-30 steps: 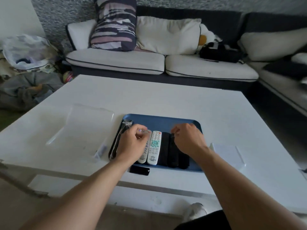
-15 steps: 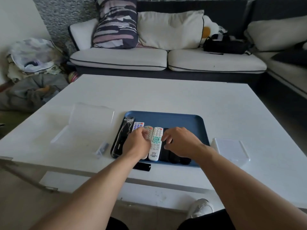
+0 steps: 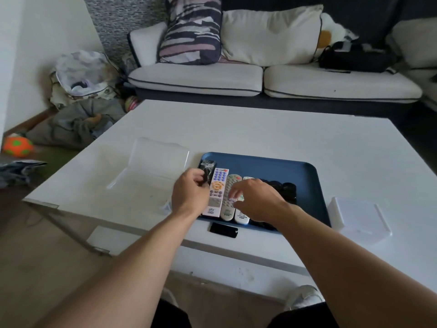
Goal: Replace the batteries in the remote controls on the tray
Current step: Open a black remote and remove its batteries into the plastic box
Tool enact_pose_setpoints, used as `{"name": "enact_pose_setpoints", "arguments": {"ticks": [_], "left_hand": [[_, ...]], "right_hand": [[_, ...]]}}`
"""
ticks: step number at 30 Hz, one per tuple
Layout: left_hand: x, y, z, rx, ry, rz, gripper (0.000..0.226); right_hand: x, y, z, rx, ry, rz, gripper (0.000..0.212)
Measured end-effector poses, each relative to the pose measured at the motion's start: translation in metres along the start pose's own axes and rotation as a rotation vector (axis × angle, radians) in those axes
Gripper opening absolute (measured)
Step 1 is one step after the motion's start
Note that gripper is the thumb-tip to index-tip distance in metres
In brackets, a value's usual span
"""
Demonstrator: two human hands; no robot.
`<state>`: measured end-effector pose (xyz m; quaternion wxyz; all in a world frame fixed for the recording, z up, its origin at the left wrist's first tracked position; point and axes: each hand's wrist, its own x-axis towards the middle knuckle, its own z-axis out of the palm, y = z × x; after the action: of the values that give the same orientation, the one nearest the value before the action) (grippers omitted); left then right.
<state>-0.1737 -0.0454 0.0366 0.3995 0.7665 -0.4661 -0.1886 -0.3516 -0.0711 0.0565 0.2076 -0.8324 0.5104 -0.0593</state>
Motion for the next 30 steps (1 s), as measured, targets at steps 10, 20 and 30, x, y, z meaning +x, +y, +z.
{"name": "enact_pose_setpoints", "arguments": {"ticks": [10, 20, 30], "left_hand": [[0.018, -0.046, -0.031, 0.491, 0.041, -0.202, 0.060], [0.017, -0.035, -0.021, 0.510, 0.045, -0.163, 0.088], [-0.044, 0.068, 0.072, 0.119, -0.423, 0.516, 0.098]], "right_hand": [[0.016, -0.016, 0.009, -0.079, -0.006, -0.051, 0.037], [-0.014, 0.038, -0.039, -0.088, 0.163, 0.123, 0.047], [-0.105, 0.145, -0.081, -0.257, -0.278, 0.530, 0.085]]}}
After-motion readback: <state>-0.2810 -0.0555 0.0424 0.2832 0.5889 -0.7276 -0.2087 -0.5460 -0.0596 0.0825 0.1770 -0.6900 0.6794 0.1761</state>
